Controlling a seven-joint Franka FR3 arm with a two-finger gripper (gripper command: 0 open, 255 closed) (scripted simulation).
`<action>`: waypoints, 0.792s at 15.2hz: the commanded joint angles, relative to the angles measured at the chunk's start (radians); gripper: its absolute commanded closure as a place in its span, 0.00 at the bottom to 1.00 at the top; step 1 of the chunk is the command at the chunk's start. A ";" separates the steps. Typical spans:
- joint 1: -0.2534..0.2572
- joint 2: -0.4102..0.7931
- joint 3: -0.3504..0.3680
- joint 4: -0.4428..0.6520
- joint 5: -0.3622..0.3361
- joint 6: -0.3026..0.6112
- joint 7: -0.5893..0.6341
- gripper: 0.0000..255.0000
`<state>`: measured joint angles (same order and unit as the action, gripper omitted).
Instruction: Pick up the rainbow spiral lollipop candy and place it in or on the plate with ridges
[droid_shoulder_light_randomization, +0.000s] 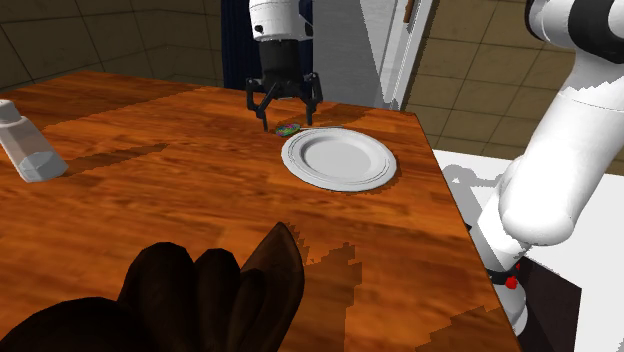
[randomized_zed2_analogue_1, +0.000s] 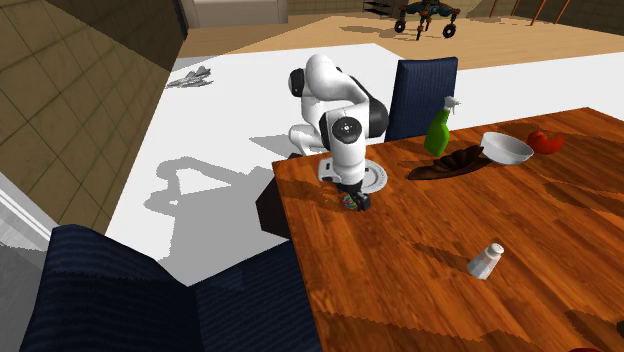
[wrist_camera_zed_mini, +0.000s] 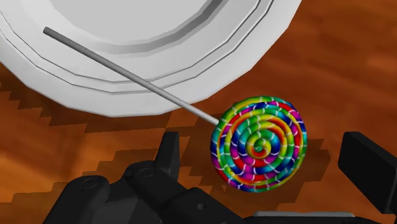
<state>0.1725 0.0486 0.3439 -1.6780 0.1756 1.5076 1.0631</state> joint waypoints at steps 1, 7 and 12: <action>0.002 -0.003 0.002 -0.012 0.002 0.010 0.002 0.00; 0.002 -0.003 0.002 -0.012 0.002 0.010 0.002 0.00; 0.003 0.006 0.002 -0.006 -0.001 0.013 0.003 1.00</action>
<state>0.1754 0.0466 0.3467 -1.6811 0.1774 1.5251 1.0652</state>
